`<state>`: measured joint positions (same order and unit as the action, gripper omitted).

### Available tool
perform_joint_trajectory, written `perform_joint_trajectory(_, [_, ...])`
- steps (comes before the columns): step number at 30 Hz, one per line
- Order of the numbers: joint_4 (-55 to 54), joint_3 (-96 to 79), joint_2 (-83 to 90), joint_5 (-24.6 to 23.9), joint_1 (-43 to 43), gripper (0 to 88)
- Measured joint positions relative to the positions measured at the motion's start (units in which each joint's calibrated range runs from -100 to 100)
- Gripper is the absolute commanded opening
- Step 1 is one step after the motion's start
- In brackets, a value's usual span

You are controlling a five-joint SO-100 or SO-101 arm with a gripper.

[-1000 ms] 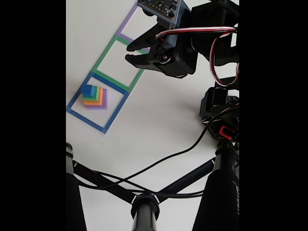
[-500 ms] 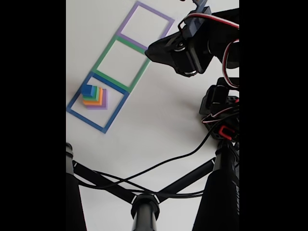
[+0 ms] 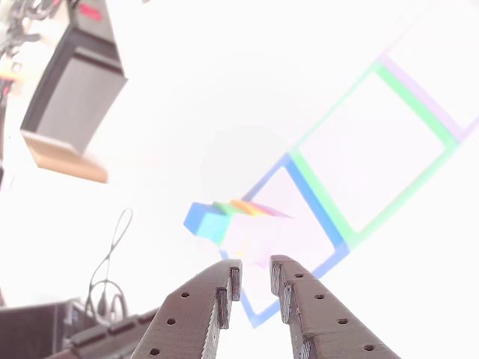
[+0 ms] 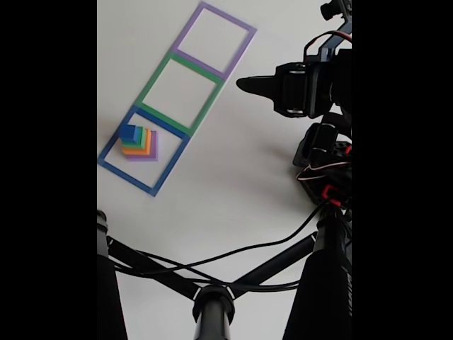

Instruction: Tower of hanoi

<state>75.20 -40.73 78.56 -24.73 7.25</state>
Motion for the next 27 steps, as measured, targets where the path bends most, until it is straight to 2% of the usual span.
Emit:
perform_joint_trajectory(4, [-2.1, -8.8, 3.4, -8.7, -2.0, 0.0])
perform_joint_trajectory(12, [-2.3, -21.0, 9.5, -20.9, -3.9, 0.0])
perform_joint_trajectory(21, [-7.5, -36.0, 14.3, -30.0, -5.5, 0.0])
perform_joint_trajectory(27, [-8.5, -45.2, 17.1, -34.3, -7.1, 0.0])
